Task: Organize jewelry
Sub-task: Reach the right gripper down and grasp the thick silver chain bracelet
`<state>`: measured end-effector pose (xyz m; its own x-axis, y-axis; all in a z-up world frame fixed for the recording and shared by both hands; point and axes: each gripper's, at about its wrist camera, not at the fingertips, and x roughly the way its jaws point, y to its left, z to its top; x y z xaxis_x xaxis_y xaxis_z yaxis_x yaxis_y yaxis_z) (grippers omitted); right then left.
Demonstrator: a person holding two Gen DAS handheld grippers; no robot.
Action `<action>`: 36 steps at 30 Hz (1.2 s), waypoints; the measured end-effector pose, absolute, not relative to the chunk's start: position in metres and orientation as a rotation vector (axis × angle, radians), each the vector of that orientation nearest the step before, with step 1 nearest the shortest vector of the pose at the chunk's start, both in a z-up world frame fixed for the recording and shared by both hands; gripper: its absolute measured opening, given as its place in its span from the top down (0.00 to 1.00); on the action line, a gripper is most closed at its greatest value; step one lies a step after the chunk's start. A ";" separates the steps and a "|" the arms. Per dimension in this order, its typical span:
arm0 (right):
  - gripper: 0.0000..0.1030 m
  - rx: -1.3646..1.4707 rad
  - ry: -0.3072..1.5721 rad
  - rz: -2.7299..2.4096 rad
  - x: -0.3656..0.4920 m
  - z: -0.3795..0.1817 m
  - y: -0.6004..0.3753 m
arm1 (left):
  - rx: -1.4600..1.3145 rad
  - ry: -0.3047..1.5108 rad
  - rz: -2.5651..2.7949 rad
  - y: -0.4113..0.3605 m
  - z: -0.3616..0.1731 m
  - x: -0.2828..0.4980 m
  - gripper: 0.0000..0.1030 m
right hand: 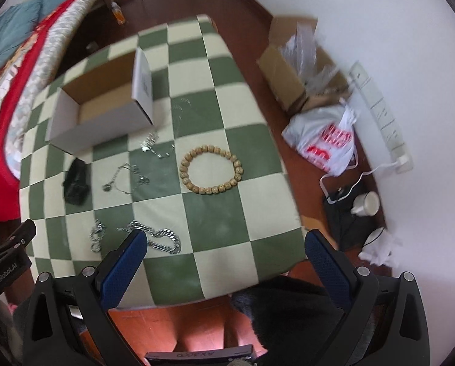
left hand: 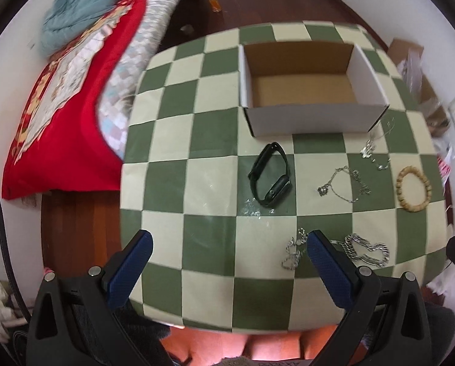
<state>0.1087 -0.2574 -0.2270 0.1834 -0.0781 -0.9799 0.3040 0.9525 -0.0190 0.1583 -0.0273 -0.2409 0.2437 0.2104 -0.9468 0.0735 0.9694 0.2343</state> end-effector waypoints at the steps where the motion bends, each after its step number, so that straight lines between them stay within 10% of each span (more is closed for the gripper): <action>1: 0.00 0.210 1.385 -0.264 0.113 -0.240 -0.258 | 0.260 1.331 0.087 -0.029 -0.246 0.160 0.00; 17: 0.03 -0.033 1.535 -0.029 0.127 -0.343 -0.176 | 0.217 1.480 0.178 0.015 -0.314 0.143 0.00; 23: 0.27 -0.074 1.518 0.056 0.127 -0.353 -0.158 | 0.222 1.483 0.143 0.010 -0.318 0.140 0.00; 26: 0.83 -0.096 1.496 0.064 0.127 -0.346 -0.156 | 0.223 1.484 0.115 0.001 -0.320 0.139 0.00; 36: 0.84 0.051 1.514 -0.146 0.127 -0.342 -0.233 | 0.262 1.469 0.022 -0.039 -0.327 0.139 0.00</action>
<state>0.1270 -0.2329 -0.3422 0.0499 -0.0645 -0.9967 0.1274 0.9902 -0.0577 0.1392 -0.0387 -0.3273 0.1065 0.1740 -0.9790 0.1446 0.9714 0.1884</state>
